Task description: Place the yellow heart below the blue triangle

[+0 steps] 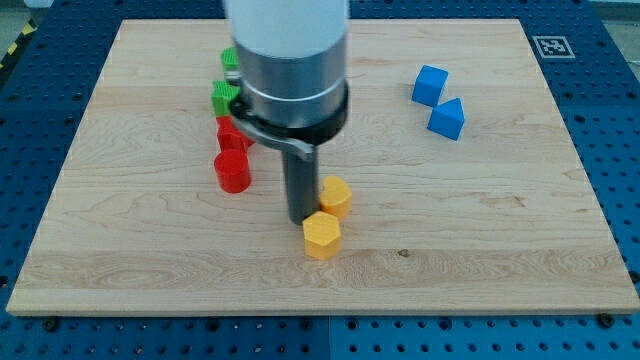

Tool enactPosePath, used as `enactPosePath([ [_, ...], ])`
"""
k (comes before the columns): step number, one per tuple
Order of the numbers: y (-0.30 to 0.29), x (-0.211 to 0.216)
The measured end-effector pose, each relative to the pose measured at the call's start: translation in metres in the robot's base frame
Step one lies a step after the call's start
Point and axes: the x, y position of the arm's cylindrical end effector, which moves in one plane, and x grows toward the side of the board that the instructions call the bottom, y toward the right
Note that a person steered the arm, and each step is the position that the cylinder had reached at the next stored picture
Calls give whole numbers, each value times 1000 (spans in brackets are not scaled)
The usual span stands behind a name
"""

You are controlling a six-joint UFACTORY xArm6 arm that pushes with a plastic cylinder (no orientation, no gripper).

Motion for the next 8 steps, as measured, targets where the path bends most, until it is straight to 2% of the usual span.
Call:
enactPosePath([
  [6, 99, -35],
  [8, 99, -44],
])
